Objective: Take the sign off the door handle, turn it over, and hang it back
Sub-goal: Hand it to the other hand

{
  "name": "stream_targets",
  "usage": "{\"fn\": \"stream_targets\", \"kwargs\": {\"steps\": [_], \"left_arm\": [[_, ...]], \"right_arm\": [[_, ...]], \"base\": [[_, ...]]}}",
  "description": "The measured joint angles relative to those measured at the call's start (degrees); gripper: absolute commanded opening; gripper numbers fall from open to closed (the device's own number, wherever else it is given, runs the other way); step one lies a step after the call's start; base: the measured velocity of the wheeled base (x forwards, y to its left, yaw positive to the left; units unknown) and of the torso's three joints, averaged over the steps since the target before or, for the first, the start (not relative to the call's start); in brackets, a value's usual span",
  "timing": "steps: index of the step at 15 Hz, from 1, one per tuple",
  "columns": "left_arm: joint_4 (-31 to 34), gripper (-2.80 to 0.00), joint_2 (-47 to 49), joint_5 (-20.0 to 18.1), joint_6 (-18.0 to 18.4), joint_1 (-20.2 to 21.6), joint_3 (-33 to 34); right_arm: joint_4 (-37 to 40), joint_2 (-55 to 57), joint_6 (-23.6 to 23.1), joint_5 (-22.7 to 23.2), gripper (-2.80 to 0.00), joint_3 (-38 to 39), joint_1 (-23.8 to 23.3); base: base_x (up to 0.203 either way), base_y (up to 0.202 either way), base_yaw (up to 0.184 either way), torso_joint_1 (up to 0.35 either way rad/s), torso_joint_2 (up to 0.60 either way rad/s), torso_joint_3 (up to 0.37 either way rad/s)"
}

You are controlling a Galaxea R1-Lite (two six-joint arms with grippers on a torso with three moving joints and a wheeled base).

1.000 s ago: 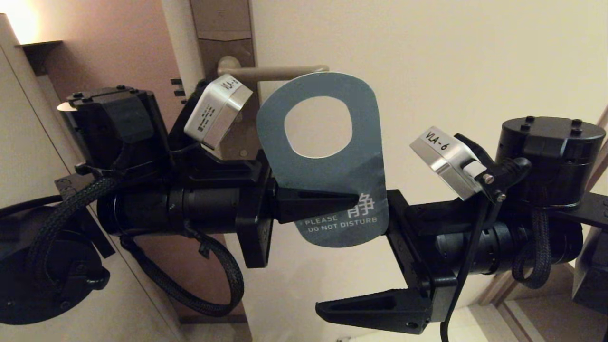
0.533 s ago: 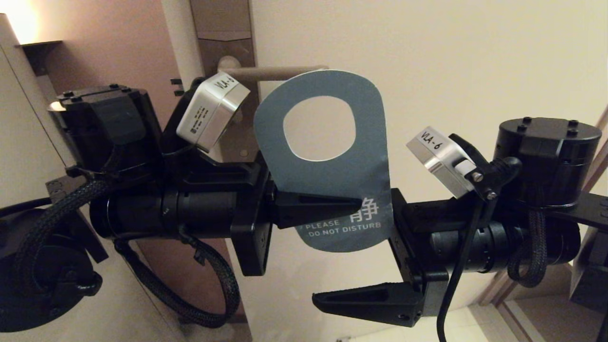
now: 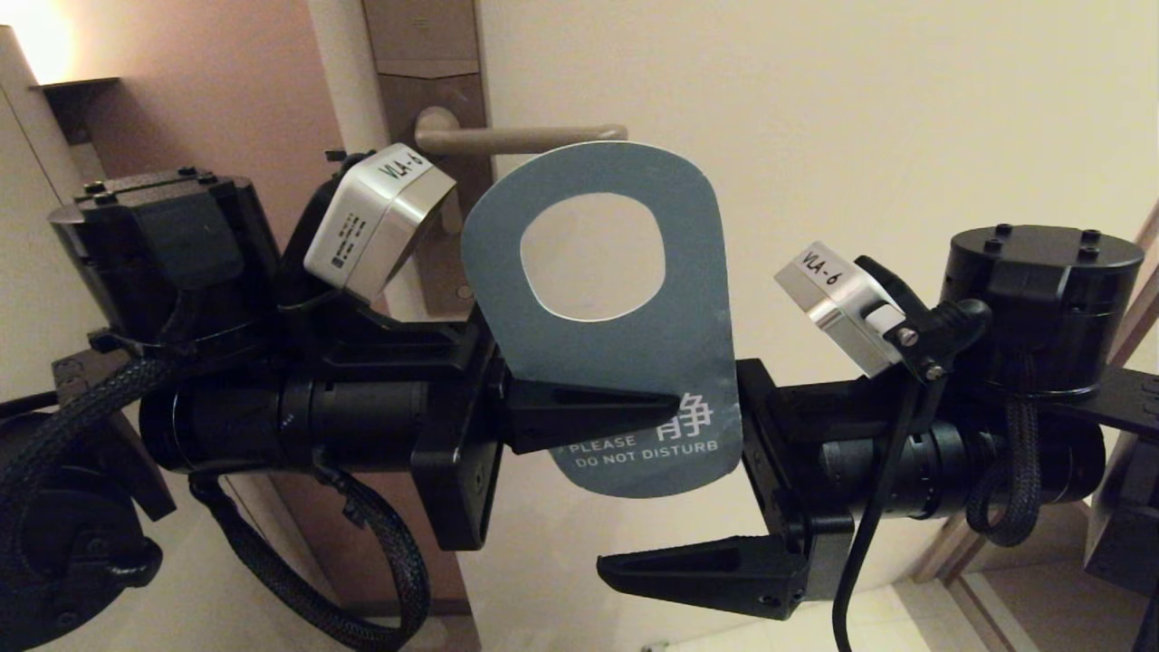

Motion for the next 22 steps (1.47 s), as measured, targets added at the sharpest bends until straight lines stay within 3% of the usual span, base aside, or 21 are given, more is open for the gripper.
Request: {"fn": "stream_targets", "kwargs": {"steps": [5,6,22], "left_arm": [[0.0,-2.80,0.0,0.1,0.0,-0.8,0.1],[0.0,-2.80,0.0,0.1,0.0,-0.9,0.2],[0.0,-2.80,0.6,0.2,0.0,-1.1,0.5]], "right_arm": [[0.0,0.0,0.0,0.0,0.00,0.0,0.0],[0.0,0.0,0.0,0.0,-2.80,0.1,0.0],[0.0,0.0,-0.1,0.0,-2.80,0.7,-0.3]], "base": [[0.000,0.000,0.000,0.000,0.00,0.000],[0.000,0.000,0.000,0.000,0.00,0.000],[0.000,0.000,0.000,0.000,0.00,0.000]]}}
